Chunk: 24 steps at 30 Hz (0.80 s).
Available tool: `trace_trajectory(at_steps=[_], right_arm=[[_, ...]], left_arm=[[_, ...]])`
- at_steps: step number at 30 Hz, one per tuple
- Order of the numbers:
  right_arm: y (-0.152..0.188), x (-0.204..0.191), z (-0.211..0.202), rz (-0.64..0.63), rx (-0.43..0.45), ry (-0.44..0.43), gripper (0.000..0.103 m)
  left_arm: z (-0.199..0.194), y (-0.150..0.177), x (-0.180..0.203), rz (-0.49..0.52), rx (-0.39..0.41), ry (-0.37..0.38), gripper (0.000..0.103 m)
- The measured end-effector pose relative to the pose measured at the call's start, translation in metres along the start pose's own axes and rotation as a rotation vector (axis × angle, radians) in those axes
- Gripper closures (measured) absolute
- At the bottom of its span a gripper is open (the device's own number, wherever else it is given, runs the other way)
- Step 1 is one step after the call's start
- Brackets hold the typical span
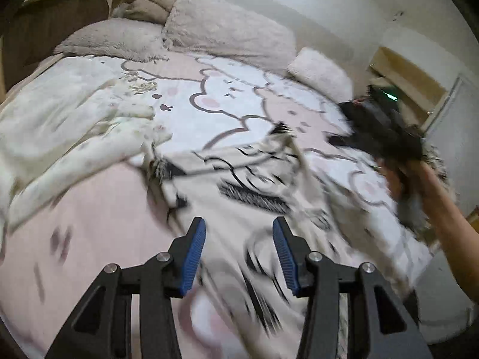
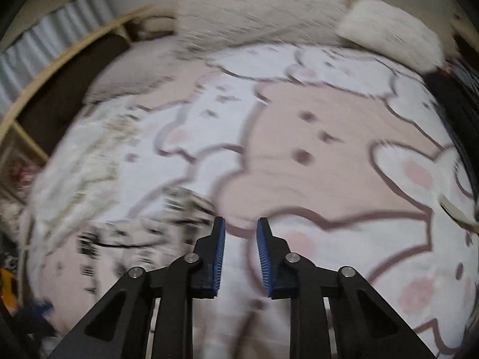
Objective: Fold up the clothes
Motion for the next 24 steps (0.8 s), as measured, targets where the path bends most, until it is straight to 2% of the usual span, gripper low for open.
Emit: trace_trajectory(at_steps=[5,7,9,12,14,15,17,19,21,23,24], right_arm=[[0.016,0.004,0.023,-0.058,-0.036,0.029,0.085],[0.022,0.005,0.032,-0.081,-0.050,0.041,0.085],[0.032,0.002,0.049,-0.138,-0.084,0.061,0.085],[0.048,-0.005,0.077,-0.235,-0.147,0.088,0.085],[0.044,0.017,0.074,-0.117,-0.133,0.038,0.085],[0.041,0.030,0.069,-0.076,-0.123,0.057,0.085],[0.037,0.064,0.059,-0.045,-0.097,0.193,0.085],[0.036,0.100,0.050,0.052,-0.102,0.264,0.085],[0.033,0.118,0.036,0.107,-0.085,0.265,0.085],[0.030,0.104,0.027,0.054,-0.066,0.233,0.085],[0.029,0.090,0.025,0.033,-0.060,0.190,0.085]], left_arm=[[0.074,-0.010,-0.032,0.020,-0.094,-0.158,0.057],[0.086,-0.005,-0.049,0.018,-0.118,-0.212,0.059],[0.087,-0.002,-0.062,0.016,-0.105,-0.223,0.065],[0.086,0.001,-0.069,0.025,-0.096,-0.217,0.066],[0.086,0.002,-0.069,0.037,-0.094,-0.221,0.066],[0.086,0.002,-0.068,0.042,-0.093,-0.223,0.066],[0.085,0.002,-0.067,0.038,-0.089,-0.223,0.066],[0.082,-0.001,-0.066,0.031,-0.080,-0.235,0.071],[0.079,-0.007,-0.068,0.037,-0.062,-0.285,0.073],[0.081,-0.014,-0.076,0.035,-0.057,-0.341,0.073],[0.083,-0.015,-0.080,0.027,-0.065,-0.347,0.073]])
Point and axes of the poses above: each gripper's, at about its wrist camera, not at the fingertips, and z roughly the way its jaws point, x to its right, y to its underside, the point moved 4 cm from there along z, roughly the way its jaws point, and after that the axes turned 8 degrees about x, right-handed, at the moved point
